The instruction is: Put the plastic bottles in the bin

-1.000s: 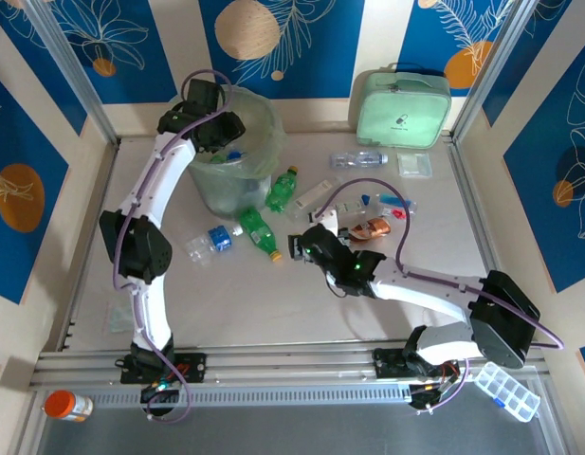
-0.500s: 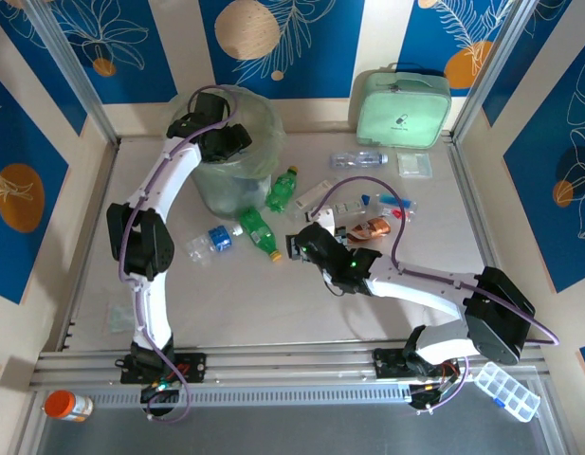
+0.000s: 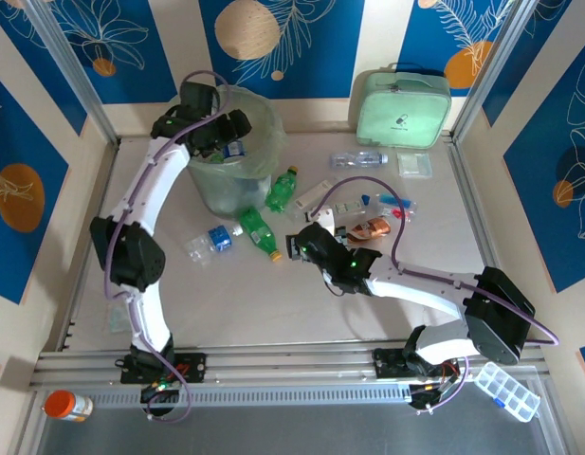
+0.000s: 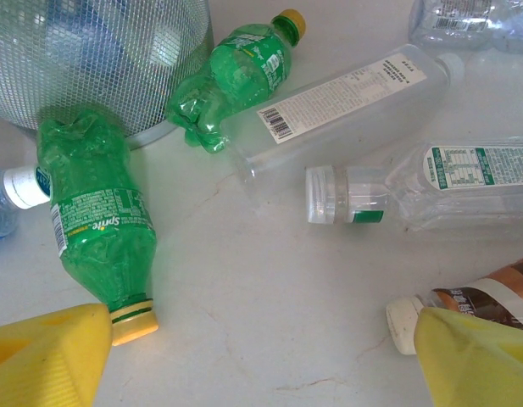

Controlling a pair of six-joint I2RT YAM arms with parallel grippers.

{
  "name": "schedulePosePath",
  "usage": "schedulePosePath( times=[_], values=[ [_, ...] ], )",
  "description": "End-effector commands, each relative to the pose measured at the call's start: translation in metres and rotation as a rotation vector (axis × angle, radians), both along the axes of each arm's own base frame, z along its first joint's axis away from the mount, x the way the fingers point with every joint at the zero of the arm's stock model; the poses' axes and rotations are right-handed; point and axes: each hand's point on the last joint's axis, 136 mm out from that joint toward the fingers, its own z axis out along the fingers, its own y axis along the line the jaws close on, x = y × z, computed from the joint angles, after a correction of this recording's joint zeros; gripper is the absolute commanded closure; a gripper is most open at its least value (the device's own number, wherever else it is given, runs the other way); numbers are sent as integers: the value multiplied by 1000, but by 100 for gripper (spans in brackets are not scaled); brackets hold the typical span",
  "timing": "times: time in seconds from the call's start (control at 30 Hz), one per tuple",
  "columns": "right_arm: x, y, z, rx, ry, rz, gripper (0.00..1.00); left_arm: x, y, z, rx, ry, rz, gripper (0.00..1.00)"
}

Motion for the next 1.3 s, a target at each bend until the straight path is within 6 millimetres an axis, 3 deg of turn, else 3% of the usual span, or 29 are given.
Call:
schedulePosePath(
  times=[0.0,0.13,0.27,0.4,0.57,0.77,0.93,1.03,1.27],
  values=[
    [0,3,14,15,-36,14,7,-39,6,78,-2,-167,-54,13],
    [-2,5,16,20,-36,29,7,-97,1,119,55,-310,-114,15],
    [-3,9,13,23,-27,49,7,-159,-8,124,69,-386,-188,16],
    [-7,17,14,28,-31,92,8,-210,-10,106,48,-400,-241,16],
    [-17,32,23,49,-75,196,8,-254,-11,51,-2,-380,-294,17],
    [-38,56,25,133,-65,384,13,-268,-7,-31,23,-316,-298,17],
    [-55,80,20,210,-9,533,14,-269,13,-77,71,-342,-227,17],
    [-59,93,18,249,34,562,15,-270,26,-88,86,-396,-178,18],
    [-26,107,-13,198,197,477,13,-289,58,-77,-7,-560,-52,19]
  ],
)
